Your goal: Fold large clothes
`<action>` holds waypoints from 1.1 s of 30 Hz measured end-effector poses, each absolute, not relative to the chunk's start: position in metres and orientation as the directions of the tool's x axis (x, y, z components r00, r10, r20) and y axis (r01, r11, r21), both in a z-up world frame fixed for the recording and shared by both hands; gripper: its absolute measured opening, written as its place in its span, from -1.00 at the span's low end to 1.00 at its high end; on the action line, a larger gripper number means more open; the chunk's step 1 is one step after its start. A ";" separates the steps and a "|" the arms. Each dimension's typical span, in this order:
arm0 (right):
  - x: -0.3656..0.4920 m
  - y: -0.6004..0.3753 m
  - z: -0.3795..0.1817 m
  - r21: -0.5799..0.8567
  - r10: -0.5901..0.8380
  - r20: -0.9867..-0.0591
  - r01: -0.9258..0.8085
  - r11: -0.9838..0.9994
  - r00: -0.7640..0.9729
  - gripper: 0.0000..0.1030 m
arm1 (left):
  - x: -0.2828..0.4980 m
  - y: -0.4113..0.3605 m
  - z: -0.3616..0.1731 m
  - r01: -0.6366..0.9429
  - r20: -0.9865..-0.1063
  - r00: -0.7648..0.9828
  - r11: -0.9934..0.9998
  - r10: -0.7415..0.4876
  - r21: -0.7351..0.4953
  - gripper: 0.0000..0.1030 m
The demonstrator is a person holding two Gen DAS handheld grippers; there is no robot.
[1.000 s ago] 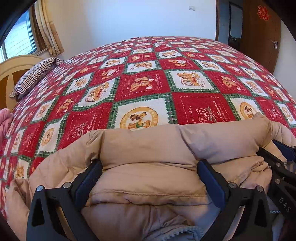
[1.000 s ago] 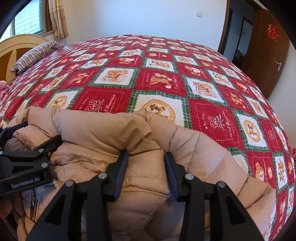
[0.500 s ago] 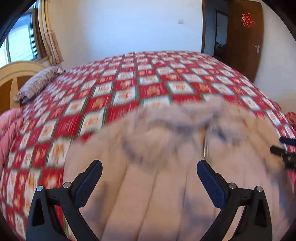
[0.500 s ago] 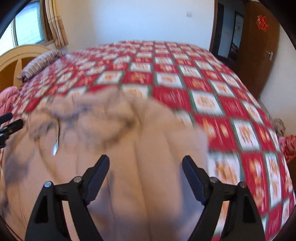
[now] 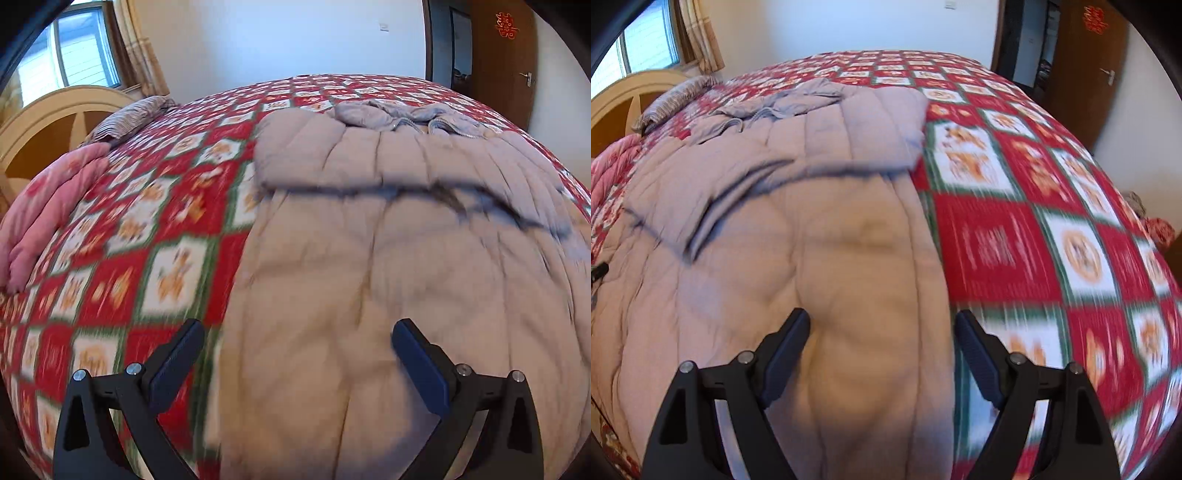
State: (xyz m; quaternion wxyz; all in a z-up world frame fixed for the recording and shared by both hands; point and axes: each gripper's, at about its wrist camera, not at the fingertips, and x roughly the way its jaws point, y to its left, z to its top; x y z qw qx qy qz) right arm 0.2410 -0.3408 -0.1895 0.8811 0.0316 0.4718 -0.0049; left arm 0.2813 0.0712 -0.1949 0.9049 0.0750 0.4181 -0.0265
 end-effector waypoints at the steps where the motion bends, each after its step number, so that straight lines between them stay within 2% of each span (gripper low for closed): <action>1: 0.232 -0.341 -0.190 0.059 0.023 -0.831 0.047 0.997 0.556 0.62 | 0.272 0.075 -0.196 0.112 -0.763 0.646 0.989 0.004 0.100 0.98; 15: 0.135 -0.338 -0.202 0.196 0.101 -0.816 0.107 0.975 0.569 0.60 | 0.199 0.102 -0.213 0.074 -0.772 0.628 0.994 -0.104 -0.074 0.98; 18: 0.118 -0.334 -0.205 0.223 0.126 -0.804 0.097 0.970 0.582 0.43 | 0.187 0.106 -0.216 0.062 -0.769 0.625 0.990 -0.137 -0.126 0.98; 21: 0.108 -0.328 -0.205 0.239 0.147 -0.786 0.075 0.968 0.601 0.10 | 0.179 0.105 -0.215 0.064 -0.758 0.635 0.987 -0.153 -0.146 0.92; 22: 0.106 -0.329 -0.206 0.250 0.153 -0.779 0.077 0.965 0.608 -0.01 | 0.176 0.103 -0.214 0.072 -0.754 0.635 0.985 -0.166 -0.156 0.75; 23: 0.105 -0.330 -0.206 0.269 0.165 -0.772 0.082 0.960 0.614 -0.05 | 0.175 0.101 -0.213 0.086 -0.751 0.634 0.982 -0.184 -0.168 0.49; 25: 0.102 -0.329 -0.207 0.301 0.187 -0.759 0.081 0.950 0.624 -0.30 | 0.172 0.097 -0.210 0.101 -0.746 0.641 0.984 -0.179 -0.149 0.35; 27: 0.100 -0.326 -0.206 0.308 0.191 -0.743 0.074 0.949 0.642 -0.49 | 0.170 0.093 -0.208 0.120 -0.744 0.646 0.985 -0.171 -0.122 0.11; 29: 0.098 -0.324 -0.205 0.318 0.199 -0.730 0.067 0.946 0.653 -0.64 | 0.166 0.094 -0.204 0.126 -0.736 0.657 0.986 -0.162 -0.105 -0.42; 31: 0.094 -0.323 -0.201 0.330 0.207 -0.714 0.062 0.942 0.668 -0.73 | 0.160 0.094 -0.195 0.146 -0.718 0.678 0.986 -0.156 -0.077 -0.62; 33: 0.089 -0.322 -0.195 0.342 0.219 -0.700 0.050 0.939 0.680 -0.76 | 0.153 0.093 -0.186 0.155 -0.701 0.700 0.987 -0.136 -0.037 -0.64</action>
